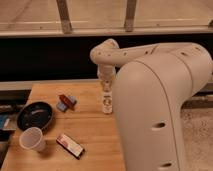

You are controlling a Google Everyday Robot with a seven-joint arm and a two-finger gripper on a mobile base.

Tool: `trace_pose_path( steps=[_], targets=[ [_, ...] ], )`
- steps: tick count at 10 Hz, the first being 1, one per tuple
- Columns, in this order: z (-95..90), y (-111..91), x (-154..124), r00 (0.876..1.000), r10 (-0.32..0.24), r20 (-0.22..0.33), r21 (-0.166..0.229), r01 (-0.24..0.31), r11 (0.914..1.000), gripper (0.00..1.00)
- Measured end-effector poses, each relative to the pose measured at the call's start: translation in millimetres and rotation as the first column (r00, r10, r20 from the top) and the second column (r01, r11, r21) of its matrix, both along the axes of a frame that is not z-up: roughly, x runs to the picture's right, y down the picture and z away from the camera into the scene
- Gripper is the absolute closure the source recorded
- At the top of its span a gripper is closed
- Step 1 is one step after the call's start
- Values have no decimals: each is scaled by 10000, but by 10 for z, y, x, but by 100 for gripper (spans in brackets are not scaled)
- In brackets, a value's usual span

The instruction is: Stand the bottle upright

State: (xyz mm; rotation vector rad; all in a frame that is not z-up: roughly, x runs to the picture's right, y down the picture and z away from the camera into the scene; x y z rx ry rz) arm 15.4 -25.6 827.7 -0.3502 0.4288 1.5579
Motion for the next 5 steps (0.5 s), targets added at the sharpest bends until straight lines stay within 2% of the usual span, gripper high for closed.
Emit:
trace_pose_path(
  steps=[2,4,5],
  targets=[
    [0,-1,-1,10000,-9,12,51,9,10000,78],
    [-26,-46,-33,10000,23,40,219,-23,9998,95],
    [-30,-63,-50,10000,22,68,272,-24,9996,99]
  ],
)
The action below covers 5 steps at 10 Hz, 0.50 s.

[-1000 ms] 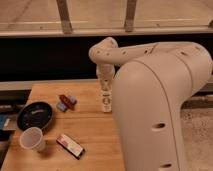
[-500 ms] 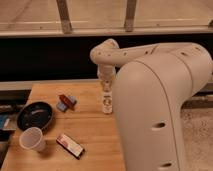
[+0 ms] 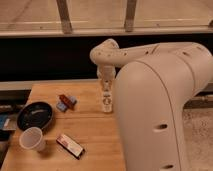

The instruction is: Stand the bottle upright

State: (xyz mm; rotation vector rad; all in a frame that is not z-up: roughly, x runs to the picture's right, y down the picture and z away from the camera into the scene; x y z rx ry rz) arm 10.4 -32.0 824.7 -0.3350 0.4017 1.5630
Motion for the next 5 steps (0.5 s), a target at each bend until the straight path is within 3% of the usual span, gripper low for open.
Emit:
trace_pose_path(
  steps=[5],
  targets=[
    [35,-12,-54,9999,43,148,94,-45,9999,100]
  ],
)
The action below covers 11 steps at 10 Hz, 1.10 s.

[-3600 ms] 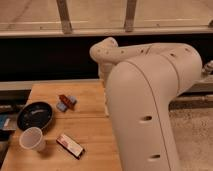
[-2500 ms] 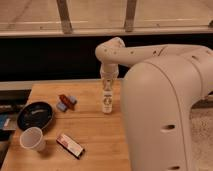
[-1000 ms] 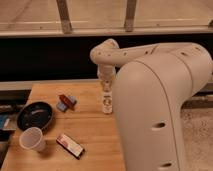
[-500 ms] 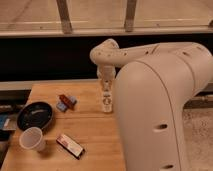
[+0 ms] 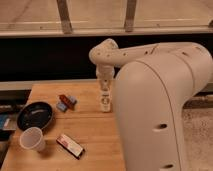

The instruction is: Stand the bottle upright

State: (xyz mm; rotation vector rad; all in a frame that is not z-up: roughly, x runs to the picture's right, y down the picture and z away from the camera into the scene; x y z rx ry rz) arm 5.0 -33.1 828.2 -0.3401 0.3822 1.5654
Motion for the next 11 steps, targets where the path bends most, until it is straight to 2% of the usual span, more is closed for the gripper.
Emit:
trace_pose_path(
  steps=[3,6,8,11],
  targets=[
    [18,33,17,9999,39,101,64,-40,10000,100],
    [-52,190,97,9999,94,132,13,-94,10000,100],
    [-100,264,144,9997,158,192,114,-161,9998,100],
    [-156,271,202,9996,248,160,204,-251,9995,100]
  ],
)
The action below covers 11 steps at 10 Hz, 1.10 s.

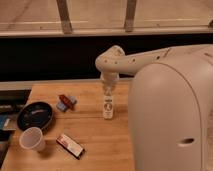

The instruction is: Stand the bottle upright

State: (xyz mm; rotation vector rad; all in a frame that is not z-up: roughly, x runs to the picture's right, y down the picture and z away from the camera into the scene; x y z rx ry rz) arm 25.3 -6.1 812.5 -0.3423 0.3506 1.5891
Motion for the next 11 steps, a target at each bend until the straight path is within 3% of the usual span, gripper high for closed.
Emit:
trace_pose_path(
  steps=[6,11],
  targets=[
    [22,-224,-133,9999,-85,68,94,84,9999,100],
    [141,-221,-141,9998,-33,188,-4,33,10000,100]
  ],
)
